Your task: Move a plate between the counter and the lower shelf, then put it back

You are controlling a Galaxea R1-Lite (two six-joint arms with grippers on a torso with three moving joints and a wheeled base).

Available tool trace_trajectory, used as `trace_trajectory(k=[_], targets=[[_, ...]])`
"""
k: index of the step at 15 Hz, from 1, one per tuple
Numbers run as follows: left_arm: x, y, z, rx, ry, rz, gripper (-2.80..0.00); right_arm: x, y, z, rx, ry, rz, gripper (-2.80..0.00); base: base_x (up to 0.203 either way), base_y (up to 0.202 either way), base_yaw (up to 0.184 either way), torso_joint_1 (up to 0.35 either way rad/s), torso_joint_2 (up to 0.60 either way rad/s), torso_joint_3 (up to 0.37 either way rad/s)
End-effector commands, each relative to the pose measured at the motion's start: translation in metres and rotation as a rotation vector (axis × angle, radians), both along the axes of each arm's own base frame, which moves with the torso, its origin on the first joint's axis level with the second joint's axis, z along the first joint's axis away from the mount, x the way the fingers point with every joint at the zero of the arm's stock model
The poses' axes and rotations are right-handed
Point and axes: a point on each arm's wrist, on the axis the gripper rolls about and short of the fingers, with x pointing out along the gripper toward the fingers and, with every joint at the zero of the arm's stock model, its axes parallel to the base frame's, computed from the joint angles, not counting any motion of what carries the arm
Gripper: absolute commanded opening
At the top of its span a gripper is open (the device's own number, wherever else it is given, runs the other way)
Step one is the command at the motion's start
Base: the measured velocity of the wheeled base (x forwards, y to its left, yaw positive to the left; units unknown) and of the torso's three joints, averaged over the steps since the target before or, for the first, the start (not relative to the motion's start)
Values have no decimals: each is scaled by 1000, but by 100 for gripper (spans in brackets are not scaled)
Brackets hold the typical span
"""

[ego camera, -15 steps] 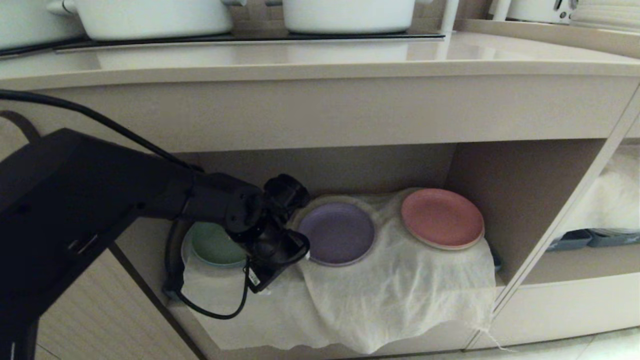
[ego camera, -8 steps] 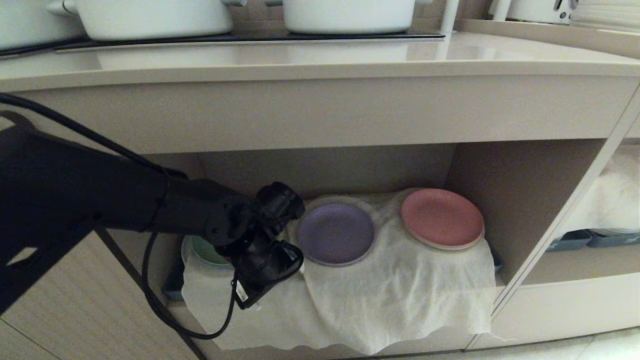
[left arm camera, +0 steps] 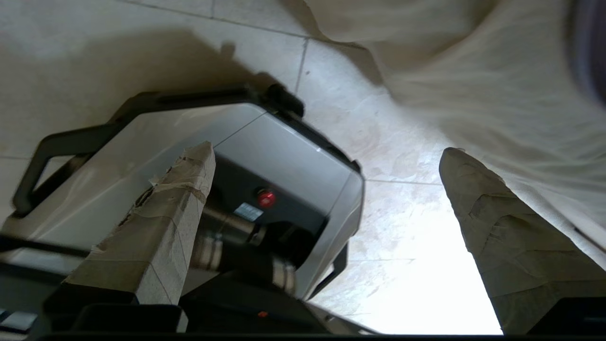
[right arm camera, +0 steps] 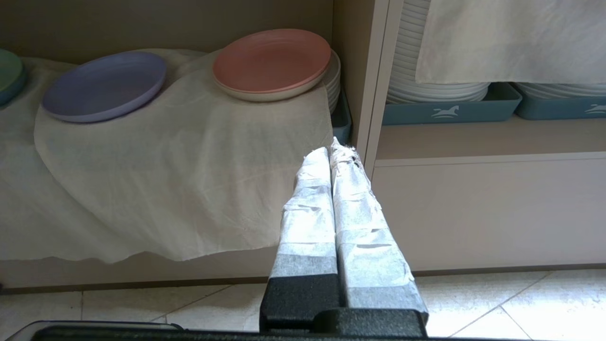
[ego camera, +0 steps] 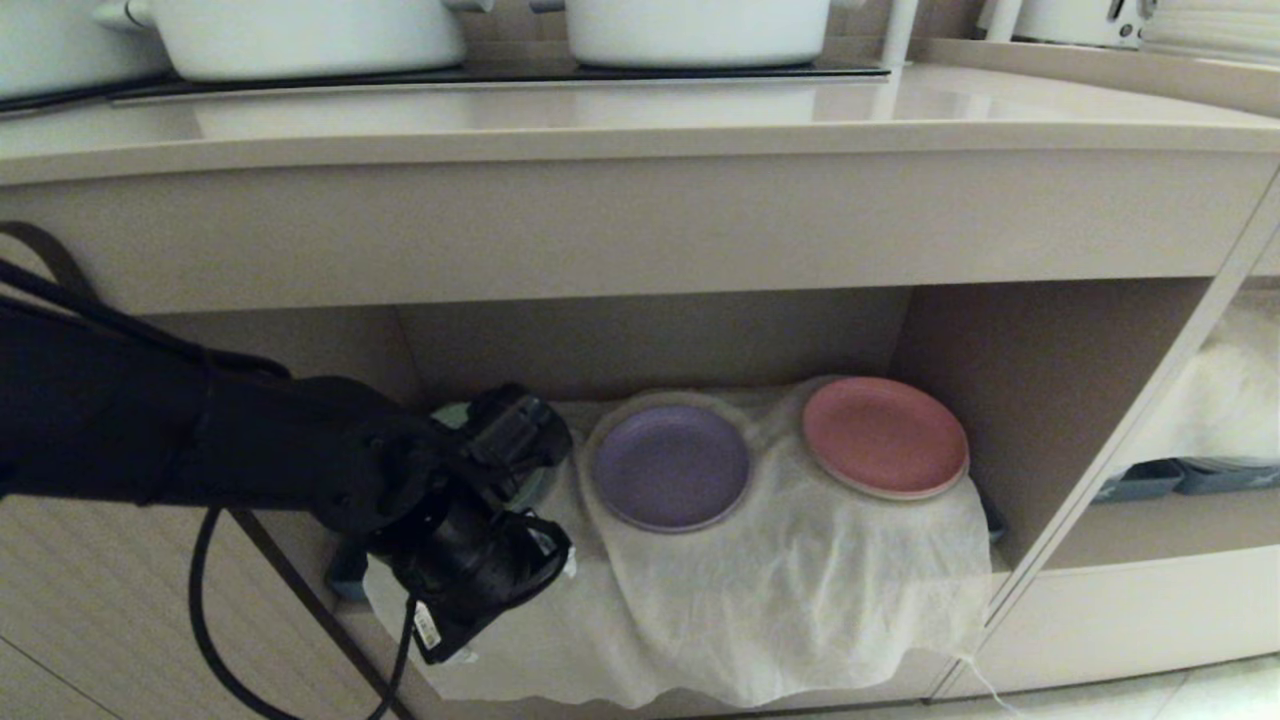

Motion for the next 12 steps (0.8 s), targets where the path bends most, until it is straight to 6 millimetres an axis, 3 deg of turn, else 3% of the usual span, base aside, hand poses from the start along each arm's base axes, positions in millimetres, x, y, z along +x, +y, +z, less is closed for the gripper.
trace_trajectory(k=[1,12], targets=[[-16,10,11,-13,-15,3,0,0,0,0,0,1,0,-280,0,0,0,0,0,0],[-98,49,33,-15,-104,-59,0,0,0,0,0,1,2,-280,0,0,0,0,0,0]])
